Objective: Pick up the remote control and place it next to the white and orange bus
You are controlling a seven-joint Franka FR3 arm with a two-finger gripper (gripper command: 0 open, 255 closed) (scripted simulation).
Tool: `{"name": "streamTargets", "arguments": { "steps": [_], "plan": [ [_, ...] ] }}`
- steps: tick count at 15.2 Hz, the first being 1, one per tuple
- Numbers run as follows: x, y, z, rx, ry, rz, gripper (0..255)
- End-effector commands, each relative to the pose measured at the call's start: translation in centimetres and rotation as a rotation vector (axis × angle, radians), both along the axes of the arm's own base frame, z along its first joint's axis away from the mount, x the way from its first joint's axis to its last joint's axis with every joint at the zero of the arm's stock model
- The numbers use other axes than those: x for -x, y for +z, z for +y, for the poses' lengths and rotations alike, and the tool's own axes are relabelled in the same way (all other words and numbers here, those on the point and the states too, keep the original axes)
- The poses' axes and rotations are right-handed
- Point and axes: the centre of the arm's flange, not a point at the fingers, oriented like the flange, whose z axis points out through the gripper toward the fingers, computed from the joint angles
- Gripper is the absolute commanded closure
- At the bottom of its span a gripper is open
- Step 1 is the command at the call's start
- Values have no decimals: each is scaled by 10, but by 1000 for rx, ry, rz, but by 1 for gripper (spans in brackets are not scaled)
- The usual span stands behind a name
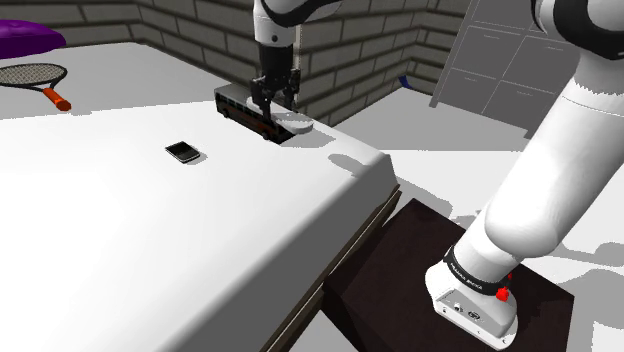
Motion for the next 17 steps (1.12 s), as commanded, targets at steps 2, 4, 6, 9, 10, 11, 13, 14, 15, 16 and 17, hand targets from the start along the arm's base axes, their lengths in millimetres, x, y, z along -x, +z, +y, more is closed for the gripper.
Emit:
{"name": "streamTargets", "arguments": {
  "steps": [2, 4, 6, 9, 10, 11, 13, 14, 15, 16, 17],
  "plan": [
    [-6, -1, -37, 0, 2, -1, 255],
    [-11, -1, -63, 0, 2, -1, 255],
    [-17, -1, -89, 0, 2, -1, 255],
    [-24, 0, -128, 0, 2, -1, 255],
    [-27, 0, -141, 0, 2, -1, 255],
    [-29, 0, -154, 0, 2, -1, 255],
    [-34, 0, -180, 0, 2, -1, 255],
    [-37, 0, -193, 0, 2, -1, 255],
    [-39, 0, -206, 0, 2, -1, 255],
    [-42, 0, -219, 0, 2, -1, 255],
    [-44, 0, -232, 0, 2, -1, 255]
  ]
}}
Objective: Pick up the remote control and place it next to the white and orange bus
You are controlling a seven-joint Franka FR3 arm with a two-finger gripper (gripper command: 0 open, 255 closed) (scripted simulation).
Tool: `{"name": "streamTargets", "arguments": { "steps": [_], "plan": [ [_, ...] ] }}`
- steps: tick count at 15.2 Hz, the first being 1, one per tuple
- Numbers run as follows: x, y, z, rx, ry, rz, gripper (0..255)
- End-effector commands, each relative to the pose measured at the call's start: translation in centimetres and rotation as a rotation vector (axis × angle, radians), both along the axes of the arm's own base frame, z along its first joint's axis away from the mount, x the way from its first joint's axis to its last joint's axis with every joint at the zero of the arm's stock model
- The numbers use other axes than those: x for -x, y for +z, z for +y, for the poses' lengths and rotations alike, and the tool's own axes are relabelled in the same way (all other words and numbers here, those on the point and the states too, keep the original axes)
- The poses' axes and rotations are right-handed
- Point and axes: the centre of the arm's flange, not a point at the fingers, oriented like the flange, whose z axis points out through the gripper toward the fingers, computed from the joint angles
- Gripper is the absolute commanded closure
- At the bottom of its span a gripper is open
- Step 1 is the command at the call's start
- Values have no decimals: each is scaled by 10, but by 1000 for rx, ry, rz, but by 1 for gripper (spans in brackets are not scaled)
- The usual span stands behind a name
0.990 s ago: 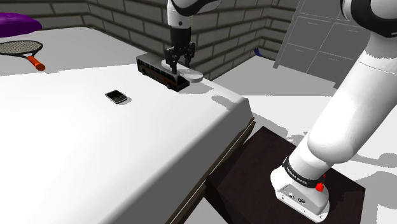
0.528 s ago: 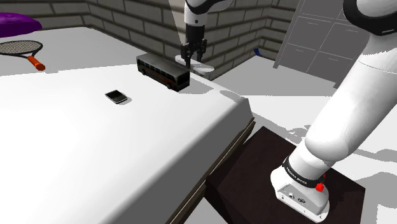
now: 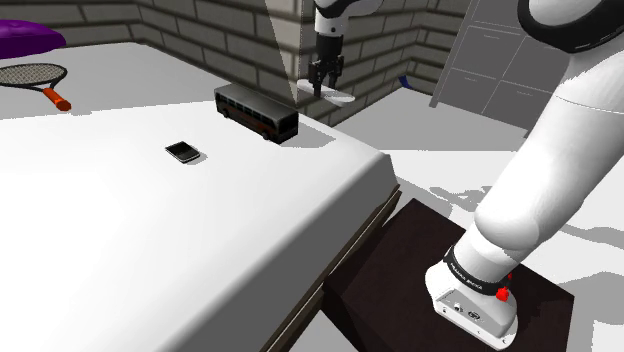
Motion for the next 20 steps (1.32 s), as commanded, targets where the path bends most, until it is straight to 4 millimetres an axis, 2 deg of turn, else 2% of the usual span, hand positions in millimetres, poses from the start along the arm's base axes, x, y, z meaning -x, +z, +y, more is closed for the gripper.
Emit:
{"name": "streamTargets", "arguments": {
  "steps": [1, 2, 20],
  "plan": [
    [-5, 2, -24, 0, 1, 0, 255],
    [-7, 2, -34, 0, 1, 0, 255],
    [-7, -93, -34, 0, 1, 0, 255]
  ]
}}
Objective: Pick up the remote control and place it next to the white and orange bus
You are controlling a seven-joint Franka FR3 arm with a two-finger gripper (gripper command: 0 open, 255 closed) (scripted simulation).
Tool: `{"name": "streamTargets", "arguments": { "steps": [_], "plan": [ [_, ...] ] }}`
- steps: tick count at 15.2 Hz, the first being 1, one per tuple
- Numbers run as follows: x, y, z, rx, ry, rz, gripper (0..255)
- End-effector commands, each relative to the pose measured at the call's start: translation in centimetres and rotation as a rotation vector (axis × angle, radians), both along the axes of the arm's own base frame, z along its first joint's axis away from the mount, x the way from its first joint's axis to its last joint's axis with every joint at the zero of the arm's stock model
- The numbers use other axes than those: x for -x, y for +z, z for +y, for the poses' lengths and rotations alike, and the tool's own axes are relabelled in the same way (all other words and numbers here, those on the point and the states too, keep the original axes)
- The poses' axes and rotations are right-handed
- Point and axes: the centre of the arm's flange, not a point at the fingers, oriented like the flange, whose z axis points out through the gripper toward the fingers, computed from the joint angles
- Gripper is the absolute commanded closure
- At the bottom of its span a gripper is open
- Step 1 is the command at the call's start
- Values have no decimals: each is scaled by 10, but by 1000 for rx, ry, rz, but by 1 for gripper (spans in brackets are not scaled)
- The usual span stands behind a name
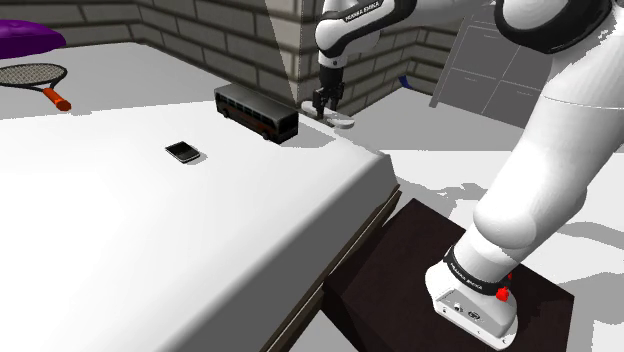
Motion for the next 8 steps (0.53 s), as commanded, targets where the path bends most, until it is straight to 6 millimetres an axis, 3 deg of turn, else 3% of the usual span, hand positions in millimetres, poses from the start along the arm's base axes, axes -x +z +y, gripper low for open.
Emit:
{"name": "streamTargets", "arguments": {
  "steps": [1, 8],
  "plan": [
    [-1, -11, -1, 0, 0, -1, 255],
    [-1, -48, -1, 0, 0, -1, 255]
  ]
}}
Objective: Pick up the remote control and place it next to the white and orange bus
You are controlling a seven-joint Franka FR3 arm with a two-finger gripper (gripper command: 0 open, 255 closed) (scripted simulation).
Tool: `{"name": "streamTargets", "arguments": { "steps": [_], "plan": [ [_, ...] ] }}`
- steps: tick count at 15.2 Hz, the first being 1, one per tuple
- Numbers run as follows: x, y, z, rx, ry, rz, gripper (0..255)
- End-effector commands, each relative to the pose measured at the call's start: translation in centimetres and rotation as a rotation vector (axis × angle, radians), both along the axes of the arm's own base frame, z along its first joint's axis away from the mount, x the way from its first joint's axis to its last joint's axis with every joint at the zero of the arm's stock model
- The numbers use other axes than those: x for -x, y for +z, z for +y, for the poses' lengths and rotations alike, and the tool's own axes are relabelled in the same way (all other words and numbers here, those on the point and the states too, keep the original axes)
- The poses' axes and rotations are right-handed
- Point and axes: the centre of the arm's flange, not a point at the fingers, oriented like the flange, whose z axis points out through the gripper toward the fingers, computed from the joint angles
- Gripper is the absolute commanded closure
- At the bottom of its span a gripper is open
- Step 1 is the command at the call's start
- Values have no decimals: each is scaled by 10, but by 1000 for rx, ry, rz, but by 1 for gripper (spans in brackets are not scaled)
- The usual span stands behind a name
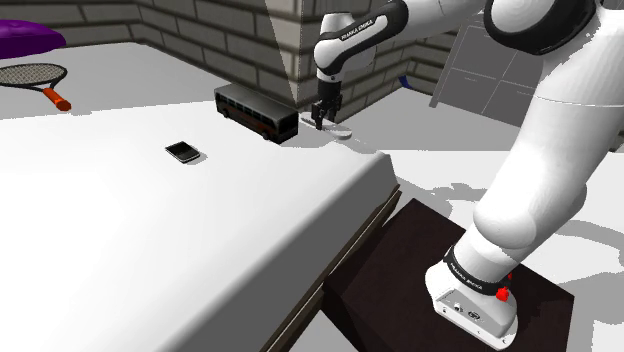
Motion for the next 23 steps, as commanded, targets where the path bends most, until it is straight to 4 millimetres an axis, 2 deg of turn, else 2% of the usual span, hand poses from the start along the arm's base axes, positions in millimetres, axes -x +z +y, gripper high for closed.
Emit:
{"name": "streamTargets", "arguments": {
  "steps": [1, 4, 11, 12, 17, 21, 23],
  "plan": [
    [0, -10, -1, 0, 0, -1, 255],
    [0, -27, -1, 0, 0, -1, 255],
    [0, -27, -1, 0, 0, -1, 255],
    [0, -27, -1, 0, 0, -1, 0],
    [0, -27, -1, 0, 0, -1, 0],
    [-1, 23, 0, 0, 0, -1, 0],
    [-1, 23, 0, 0, 0, -1, 0]
  ]
}}
